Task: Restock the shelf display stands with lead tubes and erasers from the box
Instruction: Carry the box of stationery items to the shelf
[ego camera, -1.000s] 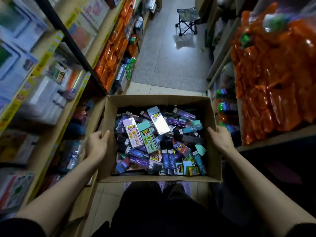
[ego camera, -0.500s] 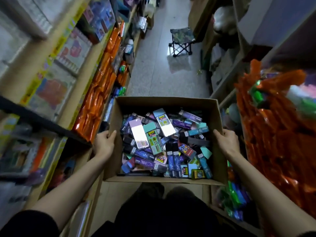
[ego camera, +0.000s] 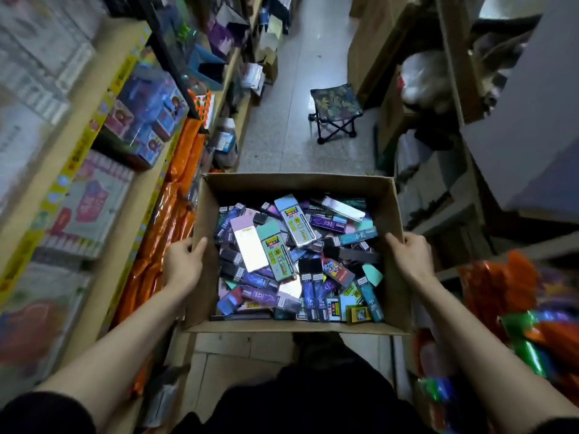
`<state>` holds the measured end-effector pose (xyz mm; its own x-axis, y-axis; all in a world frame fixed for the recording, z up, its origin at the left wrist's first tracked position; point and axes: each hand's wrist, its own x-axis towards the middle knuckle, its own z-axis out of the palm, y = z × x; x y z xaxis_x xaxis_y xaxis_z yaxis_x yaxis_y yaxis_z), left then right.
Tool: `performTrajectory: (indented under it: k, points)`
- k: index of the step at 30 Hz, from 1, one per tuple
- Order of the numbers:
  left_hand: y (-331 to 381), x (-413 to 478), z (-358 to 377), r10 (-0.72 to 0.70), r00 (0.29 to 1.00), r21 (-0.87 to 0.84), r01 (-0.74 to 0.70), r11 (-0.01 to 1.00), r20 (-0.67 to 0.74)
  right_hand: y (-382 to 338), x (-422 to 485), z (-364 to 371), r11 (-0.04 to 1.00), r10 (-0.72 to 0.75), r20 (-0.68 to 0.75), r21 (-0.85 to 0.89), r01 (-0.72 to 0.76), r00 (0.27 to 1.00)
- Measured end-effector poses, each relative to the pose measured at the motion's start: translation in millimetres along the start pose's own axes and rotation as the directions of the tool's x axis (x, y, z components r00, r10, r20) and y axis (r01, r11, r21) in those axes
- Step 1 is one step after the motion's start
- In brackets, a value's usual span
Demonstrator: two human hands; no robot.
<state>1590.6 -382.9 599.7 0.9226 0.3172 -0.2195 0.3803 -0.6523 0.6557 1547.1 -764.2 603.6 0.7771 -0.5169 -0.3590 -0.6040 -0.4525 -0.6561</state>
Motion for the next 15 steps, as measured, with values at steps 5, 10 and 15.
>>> performTrajectory:
  k: [5, 10, 15]
  points:
    - [77, 113, 13, 0.005, 0.999, 0.032, -0.004, 0.999, -0.039, -81, 120, -6, 1.000, 0.001, 0.018, -0.004, -0.001, 1.000]
    - [141, 220, 38, -0.018, 0.998, 0.016, 0.019, 1.000, -0.064, -155, 239, -1, 0.999, -0.033, 0.014, -0.027, 0.034, 0.999]
    - [199, 341, 71, -0.028, 0.999, -0.009, 0.027, 1.000, -0.042, -218, 359, 17, 0.999, -0.042, 0.010, -0.031, 0.043, 0.999]
